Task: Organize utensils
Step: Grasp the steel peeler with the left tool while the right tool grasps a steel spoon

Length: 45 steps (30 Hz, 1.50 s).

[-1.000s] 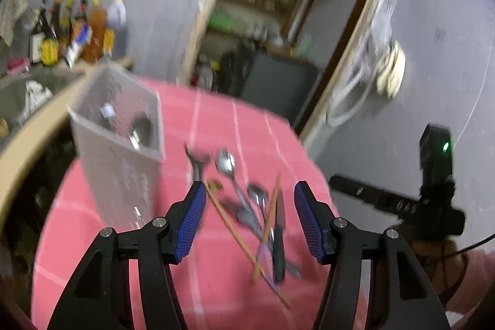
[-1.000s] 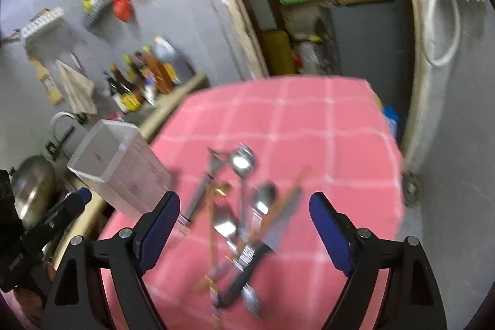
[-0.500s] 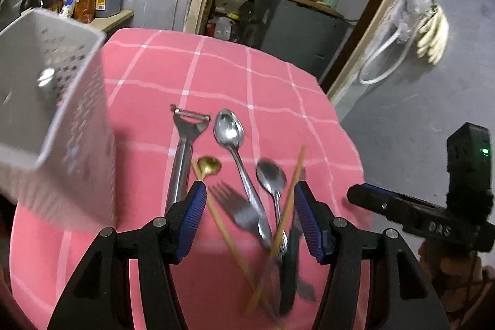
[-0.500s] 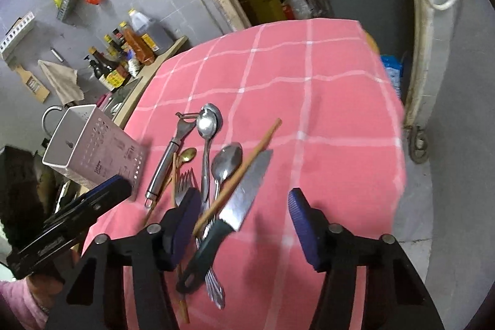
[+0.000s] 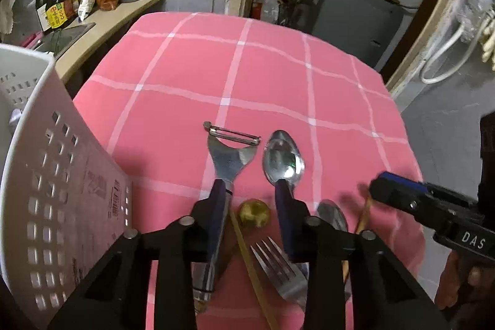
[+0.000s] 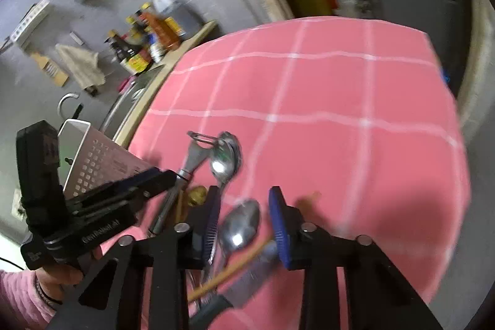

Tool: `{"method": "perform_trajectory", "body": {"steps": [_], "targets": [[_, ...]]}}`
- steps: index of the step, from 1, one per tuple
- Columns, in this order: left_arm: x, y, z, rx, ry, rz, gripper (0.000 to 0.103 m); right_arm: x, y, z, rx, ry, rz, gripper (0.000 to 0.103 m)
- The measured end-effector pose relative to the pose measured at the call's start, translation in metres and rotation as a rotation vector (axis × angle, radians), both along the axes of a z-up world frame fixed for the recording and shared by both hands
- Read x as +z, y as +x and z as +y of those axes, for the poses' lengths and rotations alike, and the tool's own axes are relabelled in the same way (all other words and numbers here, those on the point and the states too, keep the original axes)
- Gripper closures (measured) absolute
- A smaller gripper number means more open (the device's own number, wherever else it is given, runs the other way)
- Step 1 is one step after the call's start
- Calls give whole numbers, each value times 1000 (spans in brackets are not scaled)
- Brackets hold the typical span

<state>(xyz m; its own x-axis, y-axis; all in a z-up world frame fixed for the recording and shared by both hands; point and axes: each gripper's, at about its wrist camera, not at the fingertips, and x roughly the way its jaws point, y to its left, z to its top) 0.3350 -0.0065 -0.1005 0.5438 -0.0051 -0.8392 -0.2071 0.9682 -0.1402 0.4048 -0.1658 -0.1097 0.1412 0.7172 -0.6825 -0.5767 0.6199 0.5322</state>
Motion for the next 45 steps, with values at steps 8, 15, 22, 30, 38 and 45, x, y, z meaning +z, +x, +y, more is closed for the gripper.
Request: {"method": "perform_trajectory", "body": {"steps": [8,15,22,30,38,45], "targets": [[-14,10,9,29,20,72,80,-9,25,48,170,-10,-2,80],[-24,8,13,45,13,102,80,-24,33,72,250,-81,-3,80],[-33,12,18,51,-12,148,80,-32,37,85,328,-114,-4,80],[-33,14,22,57,-23,163,85,-40,41,96,403,-128,50,99],[-32,7,22,58,-73,173,86,-39,28,79,439,-143,55,99],[-29,-6,24,79,-125,178,86,-34,13,65,505,-184,-3,83]]}}
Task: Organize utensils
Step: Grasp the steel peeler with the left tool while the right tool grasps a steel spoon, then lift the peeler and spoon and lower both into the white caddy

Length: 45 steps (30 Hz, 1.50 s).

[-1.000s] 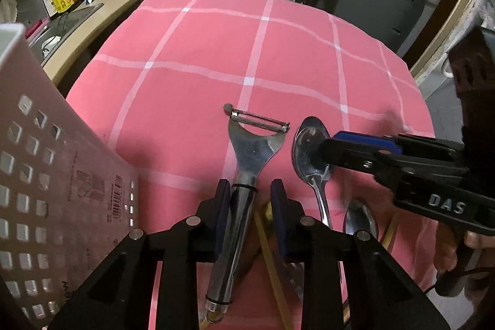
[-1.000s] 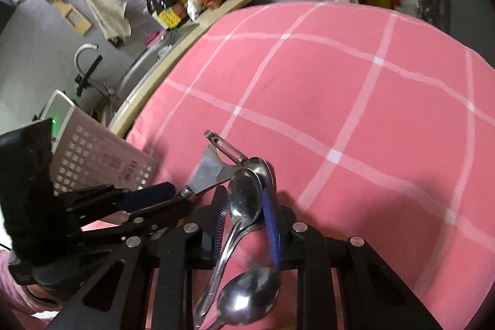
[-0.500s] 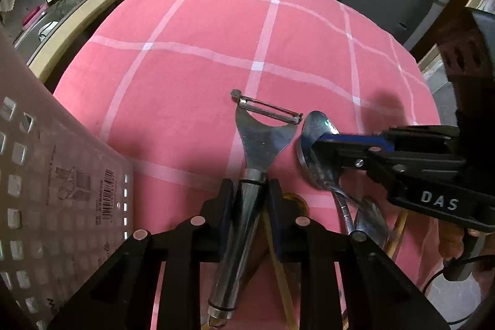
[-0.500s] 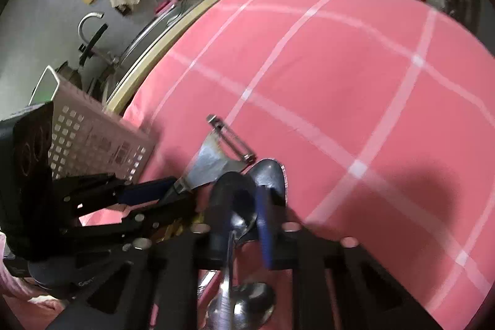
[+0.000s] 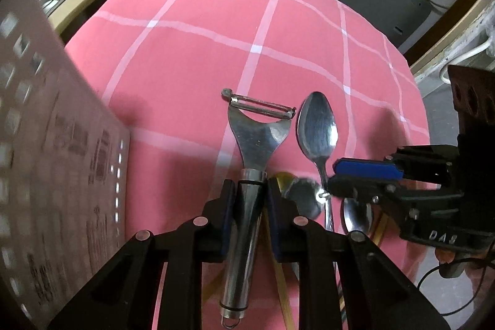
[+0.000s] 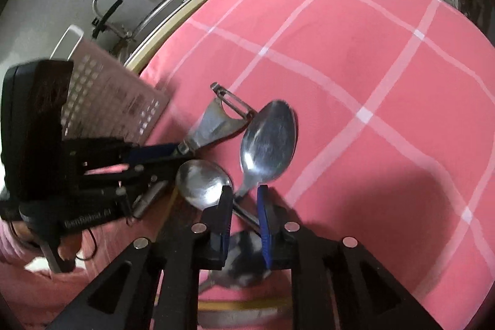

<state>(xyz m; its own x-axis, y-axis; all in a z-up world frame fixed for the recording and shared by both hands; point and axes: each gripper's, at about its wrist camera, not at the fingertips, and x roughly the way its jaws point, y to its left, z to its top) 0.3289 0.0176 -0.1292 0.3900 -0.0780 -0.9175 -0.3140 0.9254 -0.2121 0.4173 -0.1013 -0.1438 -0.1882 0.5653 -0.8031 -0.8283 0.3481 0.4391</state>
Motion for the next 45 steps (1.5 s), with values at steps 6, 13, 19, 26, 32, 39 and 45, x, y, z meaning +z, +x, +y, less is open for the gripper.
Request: {"method": "perform_trajectory", "body": {"steps": [6,13,19,26,32,39,45], "targets": [[2,-7,-1,4,-16,2,87,8,-23,6,156,-46,-121,62],[3,-17,1,24,-50,-2,87,8,-43,15,373,-145,-295,62],[3,-16,-1,35,-58,-4,87,7,-43,22,361,-180,-337,79],[3,-19,-3,36,-60,-10,88,4,-26,19,131,-203,-255,95],[2,-16,-5,38,-59,-16,88,-1,-1,13,-169,-156,-82,95],[2,-9,-5,29,-55,10,88,2,-7,34,-130,-196,-150,93],[1,-5,-5,19,-51,35,88,-2,-21,46,-89,-241,-211,96]]}}
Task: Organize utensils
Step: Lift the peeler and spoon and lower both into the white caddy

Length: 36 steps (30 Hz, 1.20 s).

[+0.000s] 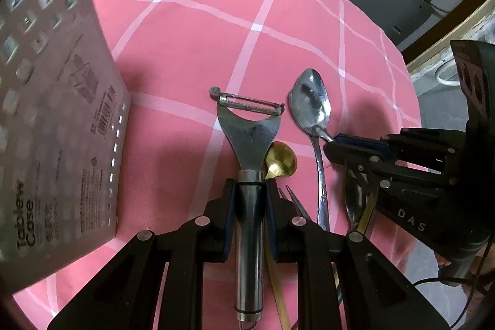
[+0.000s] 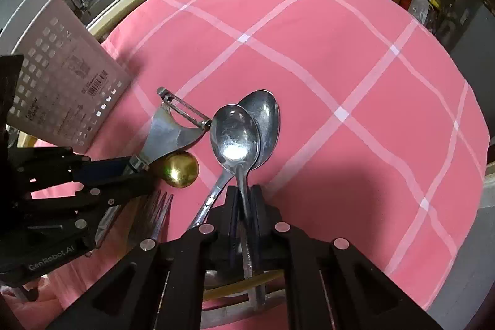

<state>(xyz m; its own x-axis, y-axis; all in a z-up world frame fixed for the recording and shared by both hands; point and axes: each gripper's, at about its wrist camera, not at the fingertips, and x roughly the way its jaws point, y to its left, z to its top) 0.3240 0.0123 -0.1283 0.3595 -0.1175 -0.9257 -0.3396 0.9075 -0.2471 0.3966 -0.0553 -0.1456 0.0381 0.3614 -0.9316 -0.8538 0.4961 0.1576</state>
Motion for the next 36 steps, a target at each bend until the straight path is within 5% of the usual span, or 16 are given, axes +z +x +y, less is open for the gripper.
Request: {"method": "perform_trajectory", "body": {"steps": [2,5,9,15,23,36], "targets": [[0,-1,0,6,-5,-5,88,1,0,-1,-12,6,7,96],[1,-6,-2,-2,-13,-38,89,1,3,-16,-77,135,105,97],[7,-17,-6,-9,1,-102,89,3,-6,-37,-139,279,127,97],[32,-33,-12,-8,3,-283,89,22,-13,-80,-291,521,72,97],[96,-53,-9,2,12,-594,89,87,-28,-105,-369,804,-71,97],[189,-80,61,106,126,-862,89,141,-36,-54,-394,1088,-127,97]]}}
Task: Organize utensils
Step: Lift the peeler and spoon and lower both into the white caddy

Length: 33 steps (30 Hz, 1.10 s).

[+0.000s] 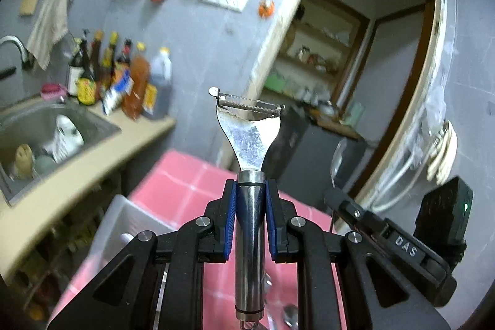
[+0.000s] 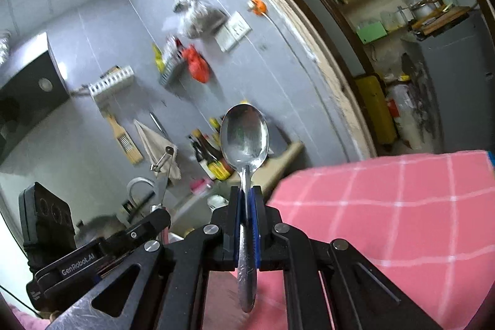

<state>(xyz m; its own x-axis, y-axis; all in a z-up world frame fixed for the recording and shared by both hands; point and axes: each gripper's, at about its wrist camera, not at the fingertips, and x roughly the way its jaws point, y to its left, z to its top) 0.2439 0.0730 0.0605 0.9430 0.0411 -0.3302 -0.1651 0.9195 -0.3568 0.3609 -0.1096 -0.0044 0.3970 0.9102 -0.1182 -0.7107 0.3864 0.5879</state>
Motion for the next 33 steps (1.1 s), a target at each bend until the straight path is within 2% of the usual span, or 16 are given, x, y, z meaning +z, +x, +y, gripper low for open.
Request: {"method": "perform_trajectory", "body": {"steps": [6,11,24,33], "targets": [[7,-19,44,41,39,-62,89,2,-19,44,19,99,-15,97],[-5,-33,62,49,27,-73,89,-12,-32,80,59,123,10,97],[-37,-58,58,28,36,-68,89,-45,-56,100,82,7,6,96],[-42,-64,58,39,47,-66,89,-55,-64,98,90,-44,3,96]]}}
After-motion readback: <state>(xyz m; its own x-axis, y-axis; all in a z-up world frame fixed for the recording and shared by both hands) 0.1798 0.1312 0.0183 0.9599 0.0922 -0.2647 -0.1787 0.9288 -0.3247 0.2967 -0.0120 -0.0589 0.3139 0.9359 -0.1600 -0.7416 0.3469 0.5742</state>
